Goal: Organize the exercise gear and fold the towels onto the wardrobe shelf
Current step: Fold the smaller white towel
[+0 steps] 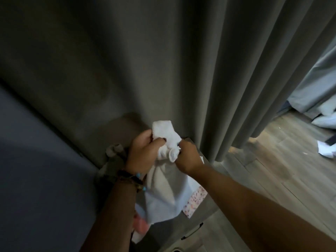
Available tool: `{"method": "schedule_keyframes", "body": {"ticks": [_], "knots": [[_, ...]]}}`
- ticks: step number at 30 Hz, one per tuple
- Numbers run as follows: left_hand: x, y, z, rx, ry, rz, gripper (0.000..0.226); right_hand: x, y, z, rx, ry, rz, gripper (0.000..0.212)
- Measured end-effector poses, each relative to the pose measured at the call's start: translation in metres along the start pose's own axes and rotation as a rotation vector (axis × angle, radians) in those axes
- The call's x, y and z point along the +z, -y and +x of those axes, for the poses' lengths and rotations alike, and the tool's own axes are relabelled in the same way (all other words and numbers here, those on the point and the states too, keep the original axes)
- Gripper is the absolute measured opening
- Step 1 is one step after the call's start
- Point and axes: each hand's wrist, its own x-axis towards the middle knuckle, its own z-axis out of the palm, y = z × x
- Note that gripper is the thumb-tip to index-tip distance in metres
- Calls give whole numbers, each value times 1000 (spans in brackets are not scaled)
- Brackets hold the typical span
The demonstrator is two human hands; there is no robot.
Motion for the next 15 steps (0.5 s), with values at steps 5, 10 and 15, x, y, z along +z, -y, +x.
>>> {"method": "schedule_keyframes", "body": {"ticks": [5,10,15], "knots": [[-33,74,11,-121,-302,-51,34,-4,0,25,27,-90,-2,34],[-28,112,6,-190,-84,94,90,-8,9,40,-84,-133,-19,39],[-13,97,27,-48,62,569,140,-23,36,47,-251,-170,28,6]]}}
